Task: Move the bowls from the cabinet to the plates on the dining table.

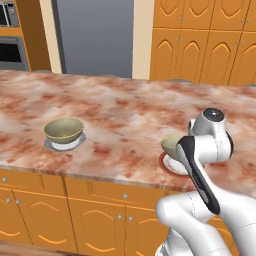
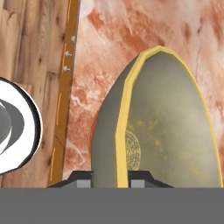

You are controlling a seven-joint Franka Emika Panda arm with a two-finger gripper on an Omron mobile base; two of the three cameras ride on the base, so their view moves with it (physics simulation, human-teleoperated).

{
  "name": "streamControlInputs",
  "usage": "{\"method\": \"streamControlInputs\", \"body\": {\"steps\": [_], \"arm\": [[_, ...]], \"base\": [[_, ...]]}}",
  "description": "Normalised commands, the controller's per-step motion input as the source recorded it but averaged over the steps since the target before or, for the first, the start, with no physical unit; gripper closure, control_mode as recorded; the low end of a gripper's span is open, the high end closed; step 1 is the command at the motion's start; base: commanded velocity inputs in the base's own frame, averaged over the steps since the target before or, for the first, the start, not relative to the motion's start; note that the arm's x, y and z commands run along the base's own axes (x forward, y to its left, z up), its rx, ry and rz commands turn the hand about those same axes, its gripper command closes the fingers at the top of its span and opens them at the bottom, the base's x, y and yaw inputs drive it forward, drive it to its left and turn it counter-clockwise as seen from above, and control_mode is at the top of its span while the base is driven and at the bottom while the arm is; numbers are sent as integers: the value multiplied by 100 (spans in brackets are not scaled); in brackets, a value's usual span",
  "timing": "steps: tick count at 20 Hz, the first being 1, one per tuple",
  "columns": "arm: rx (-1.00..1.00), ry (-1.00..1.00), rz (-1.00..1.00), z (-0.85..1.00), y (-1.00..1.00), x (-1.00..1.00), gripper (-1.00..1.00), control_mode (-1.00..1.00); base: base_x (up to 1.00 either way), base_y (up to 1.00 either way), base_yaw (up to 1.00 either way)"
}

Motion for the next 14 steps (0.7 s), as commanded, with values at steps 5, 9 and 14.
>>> {"method": "streamControlInputs", "body": {"steps": [5,9,14], "arm": [[0,0,0,-21,-9,16,100,-100],[0,0,0,-23,-9,15,100,-100],[0,0,0,-23,-8,16,100,-100]], "base": [[0,0,0],[0,0,0],[0,0,0]]}}
